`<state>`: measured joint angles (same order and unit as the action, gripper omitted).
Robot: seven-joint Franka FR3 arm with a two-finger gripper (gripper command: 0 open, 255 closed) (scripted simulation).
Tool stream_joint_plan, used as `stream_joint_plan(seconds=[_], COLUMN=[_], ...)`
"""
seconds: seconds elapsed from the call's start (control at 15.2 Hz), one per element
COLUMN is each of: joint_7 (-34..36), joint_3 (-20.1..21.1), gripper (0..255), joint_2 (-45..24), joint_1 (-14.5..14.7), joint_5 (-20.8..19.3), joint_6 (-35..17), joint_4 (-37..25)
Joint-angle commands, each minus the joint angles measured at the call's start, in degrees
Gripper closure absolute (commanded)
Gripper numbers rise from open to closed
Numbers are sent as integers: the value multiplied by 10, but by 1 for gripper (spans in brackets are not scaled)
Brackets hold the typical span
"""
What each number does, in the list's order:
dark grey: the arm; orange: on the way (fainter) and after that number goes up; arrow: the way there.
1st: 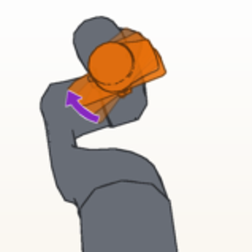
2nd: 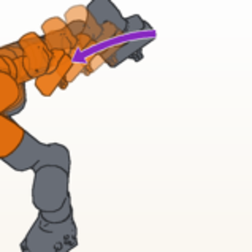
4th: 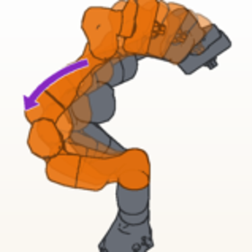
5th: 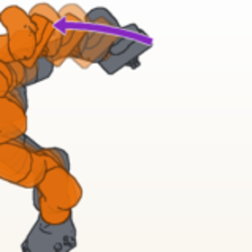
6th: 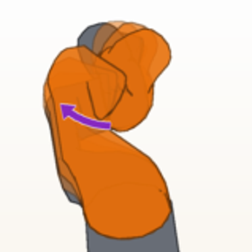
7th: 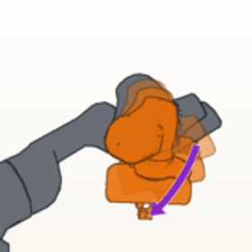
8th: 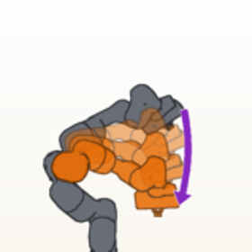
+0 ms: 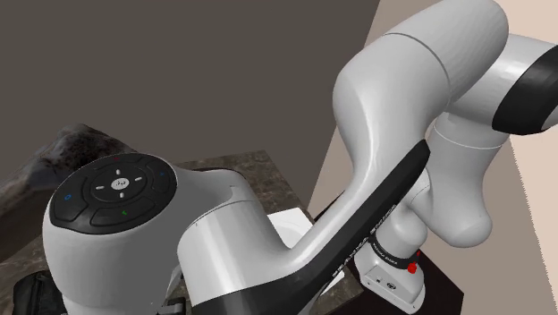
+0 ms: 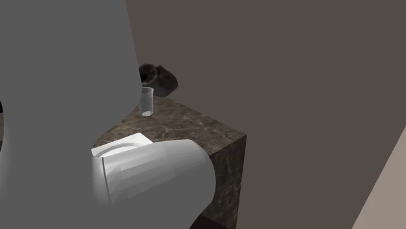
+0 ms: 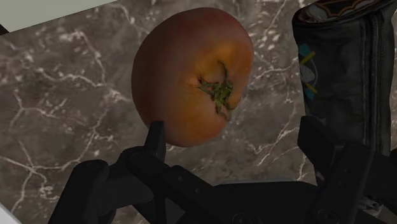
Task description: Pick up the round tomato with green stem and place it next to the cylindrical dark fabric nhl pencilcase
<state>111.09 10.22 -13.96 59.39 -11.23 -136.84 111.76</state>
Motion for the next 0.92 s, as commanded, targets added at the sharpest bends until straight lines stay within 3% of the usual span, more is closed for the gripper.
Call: stream_joint_plan(seconds=[0.0, 0.86], joint_7=[1, -17], joint_3=[0, 6], gripper=[255, 255], joint_2=[-29, 15], joint_1=[1, -1], joint_5=[-1, 20], joint_6=[1, 82], joint_4=[2, -37])
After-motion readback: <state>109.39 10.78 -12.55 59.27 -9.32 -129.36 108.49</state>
